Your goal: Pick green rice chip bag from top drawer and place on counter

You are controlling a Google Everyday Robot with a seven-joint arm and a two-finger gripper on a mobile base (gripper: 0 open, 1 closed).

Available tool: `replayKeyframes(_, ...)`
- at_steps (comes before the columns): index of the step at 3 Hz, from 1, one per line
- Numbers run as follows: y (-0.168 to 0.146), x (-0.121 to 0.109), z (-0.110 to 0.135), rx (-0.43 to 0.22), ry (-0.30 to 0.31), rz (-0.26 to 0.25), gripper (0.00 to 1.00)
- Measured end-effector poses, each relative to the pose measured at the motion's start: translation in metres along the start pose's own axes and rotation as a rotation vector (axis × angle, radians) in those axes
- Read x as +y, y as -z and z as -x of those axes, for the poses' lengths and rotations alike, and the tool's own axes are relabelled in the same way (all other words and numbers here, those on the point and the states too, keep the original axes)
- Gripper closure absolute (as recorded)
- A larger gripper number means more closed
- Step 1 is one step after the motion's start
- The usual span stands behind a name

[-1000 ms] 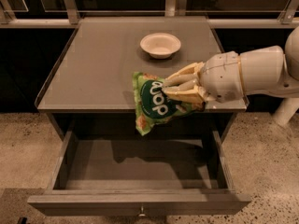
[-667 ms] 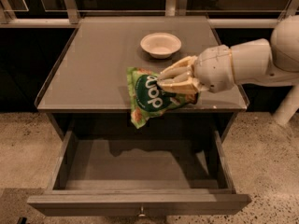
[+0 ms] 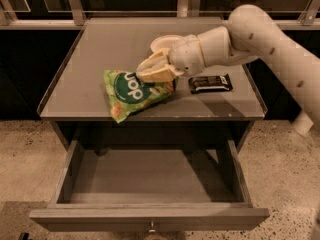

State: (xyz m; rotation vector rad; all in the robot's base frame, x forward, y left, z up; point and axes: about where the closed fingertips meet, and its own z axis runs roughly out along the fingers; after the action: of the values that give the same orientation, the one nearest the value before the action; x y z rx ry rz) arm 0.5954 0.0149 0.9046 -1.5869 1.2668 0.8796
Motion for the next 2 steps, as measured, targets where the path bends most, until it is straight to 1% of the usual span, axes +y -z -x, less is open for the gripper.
replayKeyframes(1, -0.0361, -0.0275, 0.0088, -0.015, 0.02, 0.075, 1.0)
replayKeyframes(2, -0.041, -0.031, 0.0177, -0.024, 0.037, 0.077, 0.81)
